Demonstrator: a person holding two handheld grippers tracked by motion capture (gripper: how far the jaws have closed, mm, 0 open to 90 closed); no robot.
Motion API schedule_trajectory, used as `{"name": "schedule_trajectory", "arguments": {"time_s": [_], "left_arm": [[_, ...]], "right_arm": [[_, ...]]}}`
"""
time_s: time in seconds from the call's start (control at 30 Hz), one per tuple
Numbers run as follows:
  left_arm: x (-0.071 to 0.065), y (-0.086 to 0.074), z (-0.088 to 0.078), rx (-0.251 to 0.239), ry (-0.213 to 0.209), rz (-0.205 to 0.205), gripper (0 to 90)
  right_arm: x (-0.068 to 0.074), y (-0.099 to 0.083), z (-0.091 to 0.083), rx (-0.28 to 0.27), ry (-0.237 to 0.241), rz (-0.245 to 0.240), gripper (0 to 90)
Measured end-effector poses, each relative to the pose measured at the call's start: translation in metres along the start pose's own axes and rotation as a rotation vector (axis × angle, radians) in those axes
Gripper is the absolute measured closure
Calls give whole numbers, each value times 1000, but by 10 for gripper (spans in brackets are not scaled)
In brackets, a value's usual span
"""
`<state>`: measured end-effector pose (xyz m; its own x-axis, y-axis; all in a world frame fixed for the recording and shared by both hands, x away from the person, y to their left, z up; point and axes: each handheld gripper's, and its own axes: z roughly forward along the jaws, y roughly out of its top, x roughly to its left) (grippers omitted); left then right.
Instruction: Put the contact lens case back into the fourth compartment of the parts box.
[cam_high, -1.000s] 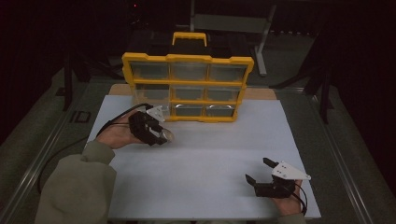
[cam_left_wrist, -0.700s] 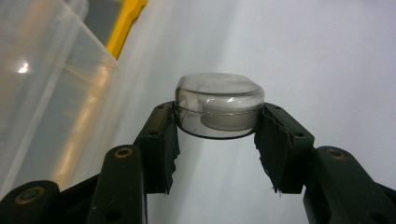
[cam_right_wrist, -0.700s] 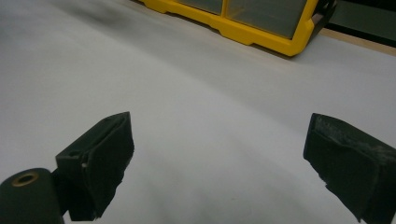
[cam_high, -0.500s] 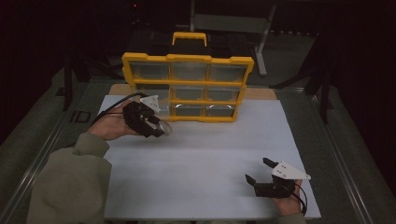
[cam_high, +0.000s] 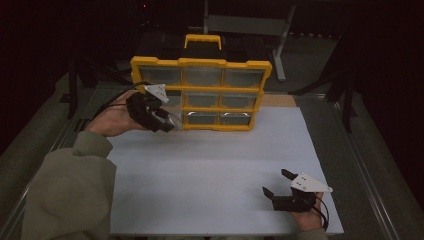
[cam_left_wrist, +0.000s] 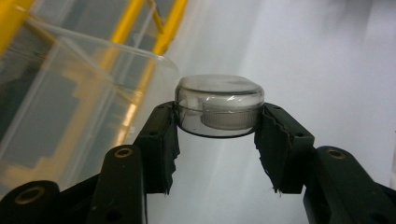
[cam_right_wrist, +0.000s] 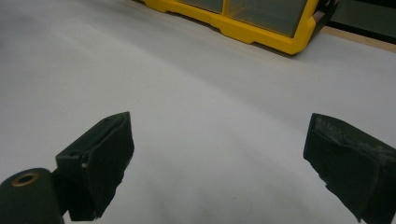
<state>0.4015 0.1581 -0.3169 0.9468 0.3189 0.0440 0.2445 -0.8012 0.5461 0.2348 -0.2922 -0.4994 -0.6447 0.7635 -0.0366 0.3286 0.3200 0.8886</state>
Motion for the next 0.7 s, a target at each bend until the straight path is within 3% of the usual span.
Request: {"name": "schedule_trajectory", "arguments": {"time_s": [0.4, 0.57, 0.7], "left_arm": [[16, 11, -19, -64, 3, -49, 503], [31, 13, -27, -108, 38, -103, 503], [38, 13, -27, -115, 66, -135, 503]], "right_arm": [[1, 0, 1, 4, 5, -1, 77], [0, 0, 1, 5, 4, -2, 77], [0, 0, 1, 3, 6, -4, 77]]}}
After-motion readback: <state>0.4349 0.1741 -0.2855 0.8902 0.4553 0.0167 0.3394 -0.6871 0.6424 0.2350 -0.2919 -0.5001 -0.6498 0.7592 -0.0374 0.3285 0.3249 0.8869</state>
